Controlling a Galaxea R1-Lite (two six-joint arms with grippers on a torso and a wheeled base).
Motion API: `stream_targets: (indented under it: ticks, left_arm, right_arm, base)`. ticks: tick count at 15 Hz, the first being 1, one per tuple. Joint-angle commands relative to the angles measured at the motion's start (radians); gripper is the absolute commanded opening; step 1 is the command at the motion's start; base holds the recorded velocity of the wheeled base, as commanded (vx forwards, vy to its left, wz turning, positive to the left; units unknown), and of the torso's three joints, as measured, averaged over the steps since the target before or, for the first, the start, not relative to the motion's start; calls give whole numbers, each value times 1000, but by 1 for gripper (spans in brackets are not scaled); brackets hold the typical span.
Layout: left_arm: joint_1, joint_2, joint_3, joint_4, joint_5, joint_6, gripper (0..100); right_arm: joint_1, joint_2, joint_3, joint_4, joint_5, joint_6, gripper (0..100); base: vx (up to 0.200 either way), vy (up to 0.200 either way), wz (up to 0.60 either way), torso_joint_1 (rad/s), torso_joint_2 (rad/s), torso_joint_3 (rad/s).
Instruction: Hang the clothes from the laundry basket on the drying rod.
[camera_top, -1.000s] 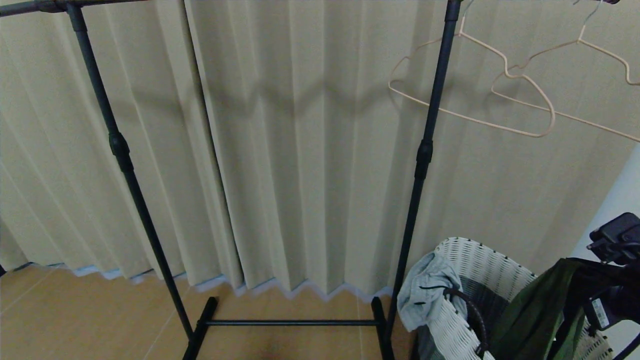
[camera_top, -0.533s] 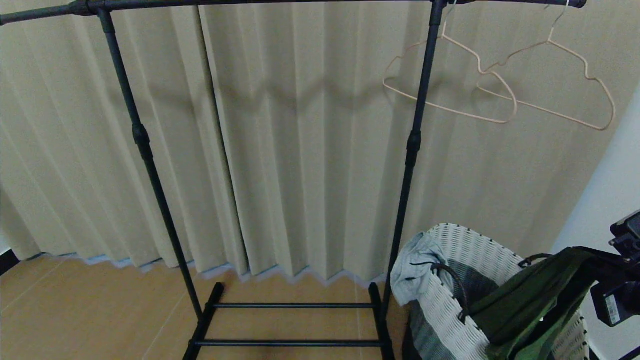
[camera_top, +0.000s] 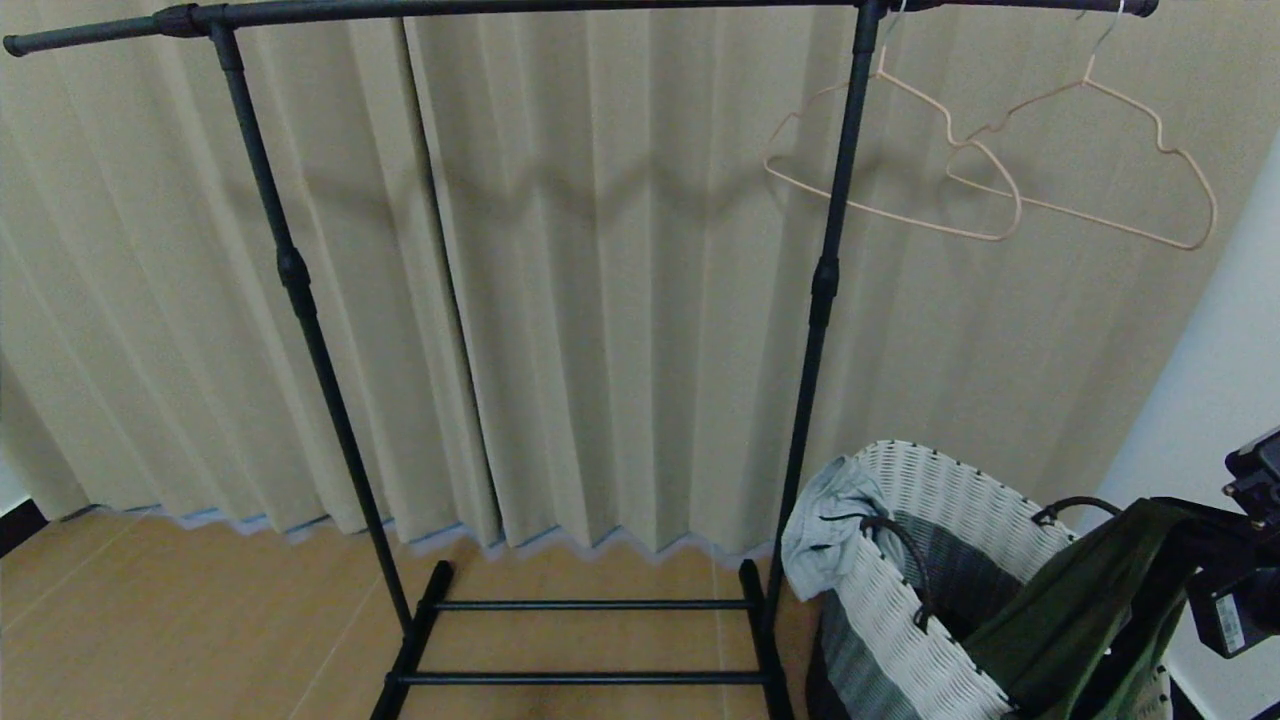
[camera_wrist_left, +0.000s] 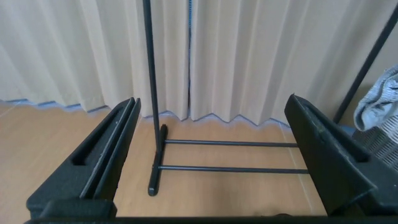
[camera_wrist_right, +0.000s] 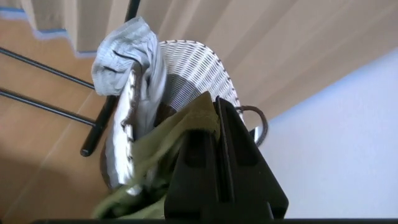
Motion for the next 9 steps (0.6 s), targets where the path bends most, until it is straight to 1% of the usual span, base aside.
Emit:
stream_targets:
  ticks: [1,5,9]
  left_arm:
    - [0,0,0,0,1,-1,100]
    - [0,0,0,0,1,-1,100]
    - [0,0,0,0,1,1,100]
  right_arm:
    - [1,2,2,-1,1,-1,0]
    - [1,2,2,1,1,-1,0]
    - [2,5,2,1,1,-1,0]
  base:
    - [0,200,0,7,2,2]
    - [0,200,0,1,5,4]
    - [0,0,0,0,0,0]
